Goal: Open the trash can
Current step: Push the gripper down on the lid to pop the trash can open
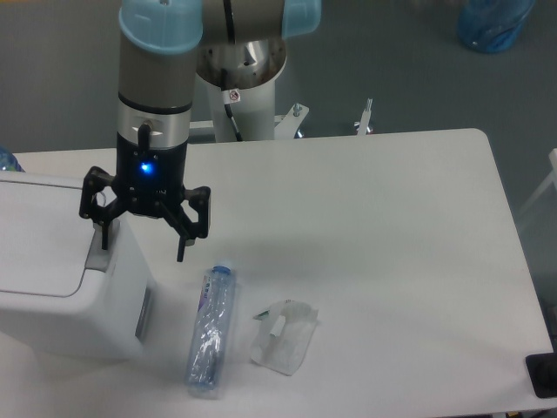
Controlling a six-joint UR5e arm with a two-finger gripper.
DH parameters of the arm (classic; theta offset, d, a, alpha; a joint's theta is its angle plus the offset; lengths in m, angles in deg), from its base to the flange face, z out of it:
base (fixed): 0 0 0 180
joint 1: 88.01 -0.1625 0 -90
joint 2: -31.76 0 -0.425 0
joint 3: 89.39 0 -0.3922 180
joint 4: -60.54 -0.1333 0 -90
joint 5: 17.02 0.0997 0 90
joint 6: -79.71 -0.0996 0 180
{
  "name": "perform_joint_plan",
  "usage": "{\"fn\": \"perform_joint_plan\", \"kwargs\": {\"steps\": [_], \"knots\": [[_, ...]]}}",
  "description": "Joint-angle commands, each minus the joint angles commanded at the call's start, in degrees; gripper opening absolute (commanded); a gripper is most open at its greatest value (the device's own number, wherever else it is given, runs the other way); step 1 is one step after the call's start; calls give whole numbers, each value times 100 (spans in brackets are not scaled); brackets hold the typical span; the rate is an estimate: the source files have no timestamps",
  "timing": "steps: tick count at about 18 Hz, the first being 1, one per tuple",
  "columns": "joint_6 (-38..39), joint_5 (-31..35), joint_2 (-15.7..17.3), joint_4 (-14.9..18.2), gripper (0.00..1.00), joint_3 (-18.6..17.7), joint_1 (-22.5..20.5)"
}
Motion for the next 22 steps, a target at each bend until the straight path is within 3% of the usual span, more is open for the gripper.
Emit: {"fn": "perform_joint_plan", "kwargs": {"steps": [18,22], "knots": [[70,9,35,0,100,52,0],[-26,26,52,-9,100,70,-561]]}}
